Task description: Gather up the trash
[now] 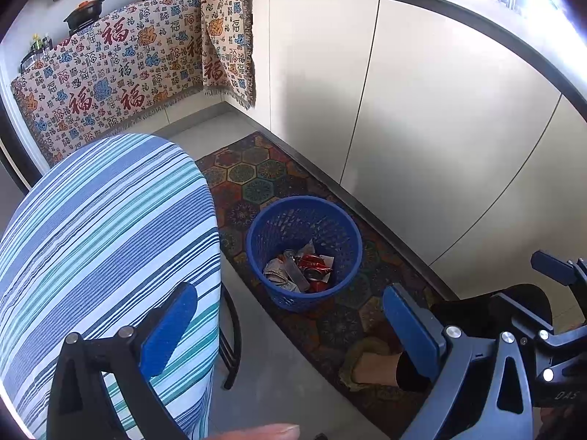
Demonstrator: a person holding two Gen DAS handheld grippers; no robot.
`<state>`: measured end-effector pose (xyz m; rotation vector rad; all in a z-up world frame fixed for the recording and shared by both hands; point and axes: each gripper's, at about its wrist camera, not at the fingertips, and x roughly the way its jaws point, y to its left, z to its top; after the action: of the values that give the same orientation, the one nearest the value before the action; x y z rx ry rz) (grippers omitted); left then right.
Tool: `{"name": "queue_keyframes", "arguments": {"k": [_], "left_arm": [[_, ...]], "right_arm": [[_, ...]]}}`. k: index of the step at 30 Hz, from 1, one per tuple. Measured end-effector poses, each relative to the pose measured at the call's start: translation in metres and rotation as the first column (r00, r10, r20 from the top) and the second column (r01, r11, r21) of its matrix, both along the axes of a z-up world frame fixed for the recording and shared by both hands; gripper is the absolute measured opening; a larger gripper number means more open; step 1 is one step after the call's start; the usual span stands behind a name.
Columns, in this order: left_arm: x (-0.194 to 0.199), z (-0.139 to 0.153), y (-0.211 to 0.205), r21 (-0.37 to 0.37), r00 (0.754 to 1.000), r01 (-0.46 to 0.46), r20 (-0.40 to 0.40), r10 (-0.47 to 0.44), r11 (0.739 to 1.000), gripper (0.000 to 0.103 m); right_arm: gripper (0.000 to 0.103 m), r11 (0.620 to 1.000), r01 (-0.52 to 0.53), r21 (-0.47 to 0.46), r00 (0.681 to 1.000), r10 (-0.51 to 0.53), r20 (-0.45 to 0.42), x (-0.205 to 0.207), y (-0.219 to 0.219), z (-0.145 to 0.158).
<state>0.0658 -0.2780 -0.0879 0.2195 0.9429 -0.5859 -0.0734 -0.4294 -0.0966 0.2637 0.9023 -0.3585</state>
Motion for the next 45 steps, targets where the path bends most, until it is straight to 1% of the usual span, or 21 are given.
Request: {"name": "queue_keyframes", "arguments": {"k": [24, 45], "left_arm": [[-0.002, -0.001, 0.000, 0.006, 1.000, 0.012, 0.005, -0.012, 1.000, 0.103], [-0.003, -0.006, 0.003, 0.014, 1.000, 0.032, -0.003, -0.032, 0.999, 0.103]], "right_arm": [[0.103, 1.000, -0.001, 0.004, 1.000, 0.001, -0.002, -0.001, -0.001, -0.001], [0.103, 1.000, 0.008, 0.018, 1.000, -0.007, -0.017, -0.004, -0.007, -0.011]]}}
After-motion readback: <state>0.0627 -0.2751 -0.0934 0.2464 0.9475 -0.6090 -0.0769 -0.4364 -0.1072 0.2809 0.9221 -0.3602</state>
